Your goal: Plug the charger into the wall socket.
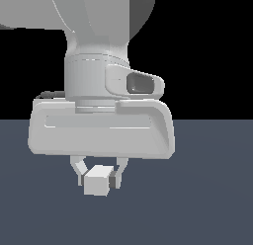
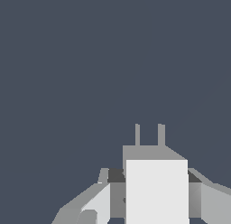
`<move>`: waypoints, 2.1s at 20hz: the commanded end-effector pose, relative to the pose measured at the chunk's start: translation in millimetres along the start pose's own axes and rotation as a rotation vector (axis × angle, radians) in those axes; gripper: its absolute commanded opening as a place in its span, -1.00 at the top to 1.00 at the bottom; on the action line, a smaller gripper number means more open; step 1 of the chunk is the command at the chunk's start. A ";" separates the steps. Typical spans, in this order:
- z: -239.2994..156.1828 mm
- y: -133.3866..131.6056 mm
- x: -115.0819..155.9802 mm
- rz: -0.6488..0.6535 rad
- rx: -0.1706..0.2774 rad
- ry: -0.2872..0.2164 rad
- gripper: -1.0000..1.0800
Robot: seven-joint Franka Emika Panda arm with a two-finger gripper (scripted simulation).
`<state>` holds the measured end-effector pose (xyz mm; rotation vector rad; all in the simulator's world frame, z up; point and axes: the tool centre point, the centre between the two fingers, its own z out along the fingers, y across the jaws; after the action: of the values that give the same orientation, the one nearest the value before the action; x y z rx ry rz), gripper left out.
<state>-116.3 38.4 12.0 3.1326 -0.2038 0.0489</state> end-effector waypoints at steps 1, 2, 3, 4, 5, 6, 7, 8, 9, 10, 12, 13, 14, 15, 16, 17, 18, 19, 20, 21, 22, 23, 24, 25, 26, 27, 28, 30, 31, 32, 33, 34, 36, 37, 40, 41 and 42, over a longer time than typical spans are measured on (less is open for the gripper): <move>0.3 0.1 0.3 0.000 0.000 0.000 1.00; -0.1 0.1 0.0 0.000 0.000 0.000 1.00; -0.2 0.1 0.2 -0.001 0.000 0.000 1.00; -0.8 0.0 0.7 -0.003 0.000 0.000 1.00; -1.8 0.0 1.5 -0.006 0.000 0.000 1.00; -3.1 -0.1 2.7 -0.011 0.000 0.000 1.00; -4.9 -0.3 4.1 -0.017 0.000 0.000 1.00; -7.0 -0.5 5.9 -0.025 0.000 0.000 1.00; -9.6 -0.8 8.0 -0.034 0.000 0.000 1.00; -12.5 -1.1 10.5 -0.044 0.000 0.001 1.00; -19.5 -2.1 16.4 -0.070 0.001 0.001 1.00; -23.6 -2.8 19.8 -0.084 0.001 0.001 1.00; -28.0 -3.6 23.5 -0.100 0.001 0.001 1.00; -32.9 -4.6 27.6 -0.118 0.001 0.001 1.00; -38.1 -5.8 31.9 -0.137 0.002 0.001 1.00; -43.7 -7.2 36.6 -0.157 0.003 0.001 1.00; -49.2 -8.7 41.2 -0.178 0.003 0.001 1.00; -54.4 -10.3 45.5 -0.197 0.004 0.001 1.00; -59.2 -11.9 49.5 -0.214 0.005 0.001 1.00; -63.6 -13.4 53.2 -0.231 0.005 0.001 1.00; -67.6 -14.9 56.5 -0.246 0.006 0.001 1.00; -71.2 -16.4 59.6 -0.259 0.007 0.001 1.00; -74.4 -17.7 62.3 -0.272 0.007 0.001 1.00; -77.2 -19.0 64.6 -0.282 0.008 0.001 1.00; -79.6 -20.1 66.7 -0.292 0.008 0.001 1.00; -81.7 -21.1 68.4 -0.300 0.009 0.001 1.00; -83.3 -22.0 69.9 -0.306 0.009 0.001 1.00; -85.5 -23.2 71.8 -0.315 0.010 0.001 1.00; -86.0 -23.5 72.3 -0.317 0.010 0.001 1.00; -86.2 -23.6 72.4 -0.318 0.010 0.001 1.00; -86.2 -23.6 72.4 -0.318 0.010 0.001 1.00; -86.2 -23.6 72.4 -0.318 0.010 0.001 1.00; -86.0 -23.5 72.3 -0.317 0.010 0.001 1.00; -86.0 -23.6 72.5 -0.317 0.010 0.001 1.00; -85.9 -24.5 75.1 -0.317 0.010 0.001 1.00; -85.9 -25.0 76.7 -0.317 0.010 0.001 1.00; -85.8 -25.7 78.6 -0.317 0.010 0.001 1.00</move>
<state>-40.2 53.5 100.1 3.1303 0.2935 0.0496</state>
